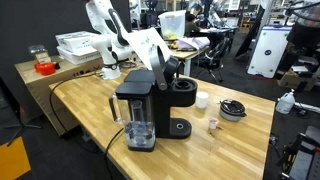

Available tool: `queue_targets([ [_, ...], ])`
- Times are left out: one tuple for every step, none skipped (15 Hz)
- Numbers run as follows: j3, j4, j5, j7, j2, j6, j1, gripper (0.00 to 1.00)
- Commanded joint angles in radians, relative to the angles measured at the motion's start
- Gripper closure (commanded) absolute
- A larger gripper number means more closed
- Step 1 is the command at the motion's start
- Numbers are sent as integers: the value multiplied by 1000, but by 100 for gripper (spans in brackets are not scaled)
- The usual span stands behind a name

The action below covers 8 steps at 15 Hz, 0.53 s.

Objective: Take the lid off the pot and put it on the table

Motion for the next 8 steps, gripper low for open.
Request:
queue_targets([
  [-3,2,-3,2,1,-4,4,0],
  [2,14,-13,6,18,1,-3,0],
  [3,24,-17,8,32,3,-7,0],
  [2,41,-20,9,57,10,-12,0],
  [2,54,-23,12,80,17,-16,0],
  [-1,75,-21,14,119,29,-20,0],
  [-5,91,-16,16,152,38,-20,0],
  [-9,108,-11,21,195,54,-22,0],
])
